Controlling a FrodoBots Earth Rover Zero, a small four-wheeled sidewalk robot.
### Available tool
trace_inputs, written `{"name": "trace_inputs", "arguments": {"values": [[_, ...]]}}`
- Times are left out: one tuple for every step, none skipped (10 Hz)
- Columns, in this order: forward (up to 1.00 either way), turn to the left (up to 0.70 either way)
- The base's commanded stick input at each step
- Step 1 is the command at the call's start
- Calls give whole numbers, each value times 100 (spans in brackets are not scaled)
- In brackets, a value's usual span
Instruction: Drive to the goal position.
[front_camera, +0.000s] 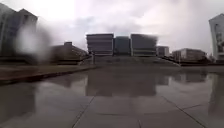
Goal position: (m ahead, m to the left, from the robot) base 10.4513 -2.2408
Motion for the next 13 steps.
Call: {"name": "trace_inputs", "arguments": {"values": [[70, 0], [70, 0], [70, 0], [70, 0], [70, 0], [70, 0], [70, 0], [70, 0], [70, 0], [70, 0], [70, 0], [70, 0], [70, 0]]}}
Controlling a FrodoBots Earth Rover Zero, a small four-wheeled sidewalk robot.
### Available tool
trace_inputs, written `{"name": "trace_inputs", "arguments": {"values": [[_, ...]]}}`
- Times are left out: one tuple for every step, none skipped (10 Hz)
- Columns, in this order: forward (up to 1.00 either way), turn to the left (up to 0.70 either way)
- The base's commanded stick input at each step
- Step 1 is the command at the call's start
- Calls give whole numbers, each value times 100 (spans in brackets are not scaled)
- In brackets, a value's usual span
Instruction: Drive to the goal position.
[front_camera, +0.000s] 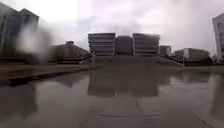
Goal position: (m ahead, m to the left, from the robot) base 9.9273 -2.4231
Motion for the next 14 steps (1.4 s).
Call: {"name": "trace_inputs", "arguments": {"values": [[70, 0], [70, 0], [70, 0], [70, 0], [70, 0], [70, 0], [70, 0], [70, 0], [70, 0], [70, 0], [70, 0], [70, 0], [70, 0], [70, 0]]}}
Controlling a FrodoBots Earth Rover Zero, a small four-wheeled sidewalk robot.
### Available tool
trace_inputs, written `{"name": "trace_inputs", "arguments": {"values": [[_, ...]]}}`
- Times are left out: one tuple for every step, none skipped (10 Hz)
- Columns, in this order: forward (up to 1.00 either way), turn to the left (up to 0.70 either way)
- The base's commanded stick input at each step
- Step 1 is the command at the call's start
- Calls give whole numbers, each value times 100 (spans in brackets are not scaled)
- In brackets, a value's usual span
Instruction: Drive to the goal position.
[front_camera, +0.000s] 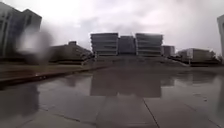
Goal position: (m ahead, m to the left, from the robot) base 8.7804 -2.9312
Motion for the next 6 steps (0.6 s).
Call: {"name": "trace_inputs", "arguments": {"values": [[70, 0], [70, 0], [70, 0], [70, 0], [70, 0], [70, 0]]}}
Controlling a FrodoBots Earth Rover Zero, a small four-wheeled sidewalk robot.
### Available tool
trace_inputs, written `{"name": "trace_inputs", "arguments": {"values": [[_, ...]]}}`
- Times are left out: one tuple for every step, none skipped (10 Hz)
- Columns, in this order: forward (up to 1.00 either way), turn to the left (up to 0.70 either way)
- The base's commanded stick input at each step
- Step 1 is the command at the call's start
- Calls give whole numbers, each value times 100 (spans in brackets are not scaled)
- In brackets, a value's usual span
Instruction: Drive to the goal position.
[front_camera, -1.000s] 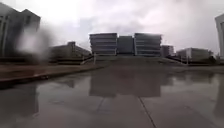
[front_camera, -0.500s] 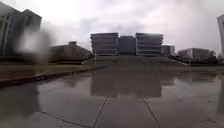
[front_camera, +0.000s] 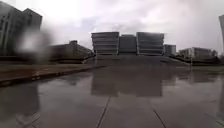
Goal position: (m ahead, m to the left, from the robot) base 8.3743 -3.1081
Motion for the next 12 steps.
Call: {"name": "trace_inputs", "arguments": {"values": [[70, 0], [70, 0], [70, 0], [70, 0], [70, 0], [70, 0], [70, 0], [70, 0], [70, 0], [70, 0], [70, 0], [70, 0]]}}
